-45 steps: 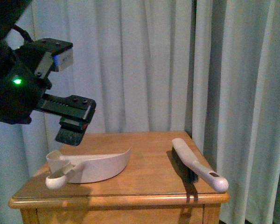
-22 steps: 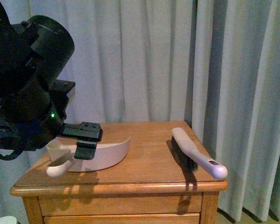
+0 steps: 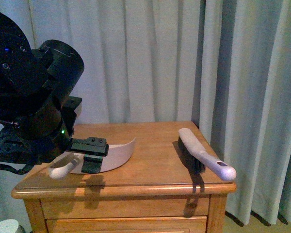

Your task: Clean up trash

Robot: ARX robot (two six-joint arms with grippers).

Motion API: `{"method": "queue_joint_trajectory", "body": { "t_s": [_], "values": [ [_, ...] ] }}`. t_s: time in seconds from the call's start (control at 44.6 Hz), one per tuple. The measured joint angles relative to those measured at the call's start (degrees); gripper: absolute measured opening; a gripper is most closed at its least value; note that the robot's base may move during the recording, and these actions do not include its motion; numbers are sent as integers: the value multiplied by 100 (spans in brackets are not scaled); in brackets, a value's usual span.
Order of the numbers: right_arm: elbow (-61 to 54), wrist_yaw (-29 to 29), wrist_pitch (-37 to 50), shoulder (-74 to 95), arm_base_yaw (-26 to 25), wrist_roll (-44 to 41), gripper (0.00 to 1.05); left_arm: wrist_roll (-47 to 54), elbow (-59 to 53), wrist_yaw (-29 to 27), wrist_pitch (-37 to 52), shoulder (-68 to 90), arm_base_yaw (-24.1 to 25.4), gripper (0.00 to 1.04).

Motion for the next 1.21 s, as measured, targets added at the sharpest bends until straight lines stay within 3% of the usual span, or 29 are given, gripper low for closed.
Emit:
{"method": "queue_joint_trajectory", "body": {
  "t_s": [0.269, 0.314, 0.471, 0.627, 1.008, 1.21],
  "values": [
    [0, 0, 0, 0, 0, 0, 97, 24, 114, 17, 2, 122, -28, 95],
    [0, 0, 0, 0, 0, 0, 97, 28, 114, 17, 9, 140, -33, 90],
    [0, 0, 0, 0, 0, 0, 97, 28, 111, 22, 61, 179, -55, 56],
    [0, 0, 0, 0, 0, 0, 97, 26, 50, 35, 92, 179, -79, 32],
    [0, 0, 0, 0, 0, 0, 97, -37, -181, 31, 232, 96, -131, 29],
    [0, 0, 0, 0, 0, 0, 97, -118, -463, 68, 756, -396, -144, 29]
  ]
}}
